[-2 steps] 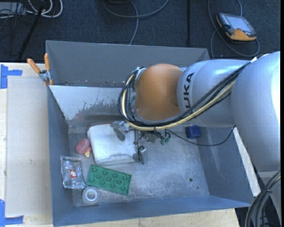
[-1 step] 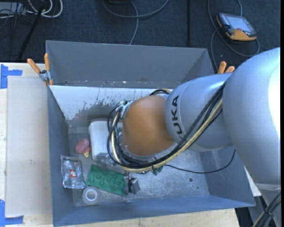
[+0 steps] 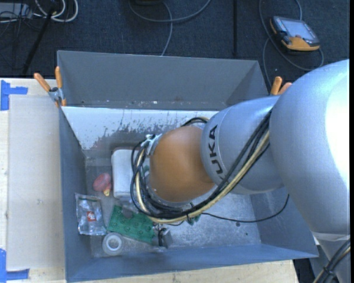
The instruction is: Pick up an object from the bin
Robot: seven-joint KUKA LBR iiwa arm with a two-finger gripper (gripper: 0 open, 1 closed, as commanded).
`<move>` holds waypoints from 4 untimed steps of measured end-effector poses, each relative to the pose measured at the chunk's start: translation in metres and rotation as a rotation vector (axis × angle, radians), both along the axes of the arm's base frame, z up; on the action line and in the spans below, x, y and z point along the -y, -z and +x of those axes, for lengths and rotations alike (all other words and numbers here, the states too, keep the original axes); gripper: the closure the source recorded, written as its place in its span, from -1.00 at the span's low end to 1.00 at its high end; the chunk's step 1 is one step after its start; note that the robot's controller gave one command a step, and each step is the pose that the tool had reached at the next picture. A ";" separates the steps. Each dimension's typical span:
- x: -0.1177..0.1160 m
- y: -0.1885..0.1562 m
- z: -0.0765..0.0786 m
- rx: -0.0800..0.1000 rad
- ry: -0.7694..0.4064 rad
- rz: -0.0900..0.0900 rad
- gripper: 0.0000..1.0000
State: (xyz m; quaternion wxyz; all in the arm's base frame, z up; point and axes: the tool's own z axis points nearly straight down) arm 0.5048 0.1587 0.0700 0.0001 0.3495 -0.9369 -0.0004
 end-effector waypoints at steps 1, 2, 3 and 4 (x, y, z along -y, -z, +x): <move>-0.001 -0.003 0.002 0.002 0.003 0.002 1.00; 0.029 -0.004 0.010 -0.007 0.376 0.007 1.00; 0.008 -0.004 0.019 -0.006 0.046 -0.008 1.00; 0.006 0.000 0.018 0.001 0.047 0.000 -1.00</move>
Offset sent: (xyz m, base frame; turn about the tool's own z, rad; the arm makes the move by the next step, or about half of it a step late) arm 0.0000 0.0000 0.0000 0.0000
